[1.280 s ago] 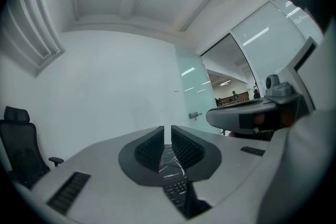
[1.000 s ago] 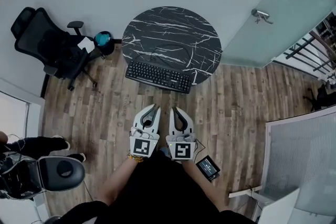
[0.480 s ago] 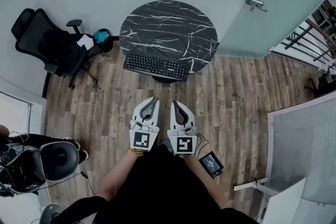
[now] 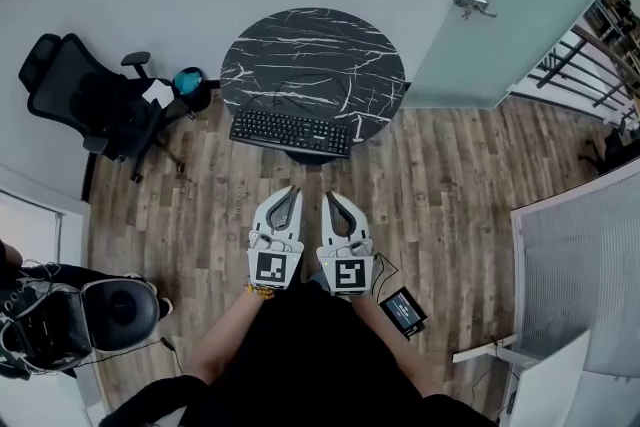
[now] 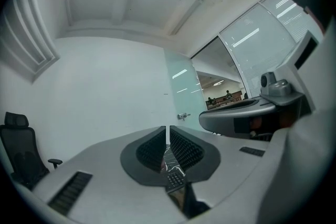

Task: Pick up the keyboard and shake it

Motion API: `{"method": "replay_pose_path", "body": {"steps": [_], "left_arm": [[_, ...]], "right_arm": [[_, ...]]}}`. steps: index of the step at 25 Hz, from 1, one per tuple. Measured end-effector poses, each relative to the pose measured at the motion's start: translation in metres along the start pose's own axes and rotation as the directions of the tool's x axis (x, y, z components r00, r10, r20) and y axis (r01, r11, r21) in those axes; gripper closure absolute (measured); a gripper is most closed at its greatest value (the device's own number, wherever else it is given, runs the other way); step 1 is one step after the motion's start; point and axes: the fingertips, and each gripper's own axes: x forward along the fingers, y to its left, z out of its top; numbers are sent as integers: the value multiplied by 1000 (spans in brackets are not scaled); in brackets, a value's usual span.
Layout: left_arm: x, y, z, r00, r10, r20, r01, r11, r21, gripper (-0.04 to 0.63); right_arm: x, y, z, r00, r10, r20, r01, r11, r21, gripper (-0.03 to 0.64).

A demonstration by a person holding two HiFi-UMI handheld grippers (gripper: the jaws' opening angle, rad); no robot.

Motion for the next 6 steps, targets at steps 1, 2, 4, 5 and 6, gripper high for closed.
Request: {"method": "replay_pose_path", "body": {"steps": [1, 2, 4, 5, 6], "left_arm": [[0, 0, -2, 1000, 2, -4, -2, 1000, 0, 563], [-1, 0, -3, 1000, 4, -6, -4, 1000, -2, 563], [-1, 0, -5, 1000, 10, -5, -10, 1000, -10, 563], [-2, 0, -6, 1000, 13, -5, -13, 1000, -15, 563], [-2, 0, -7, 1000, 16, -4, -16, 1000, -19, 563]], "right_arm": [[0, 1, 0, 1000, 3, 2, -3, 1000, -1, 589], [1, 1, 0, 1000, 5, 5, -5, 1000, 2, 589], [2, 2, 0, 1000, 8, 8, -8, 1000, 14, 589], [2, 2, 0, 1000, 8, 9, -8, 1000, 19, 589], [2, 2, 1, 1000, 8, 10, -9, 1000, 22, 589]]}}
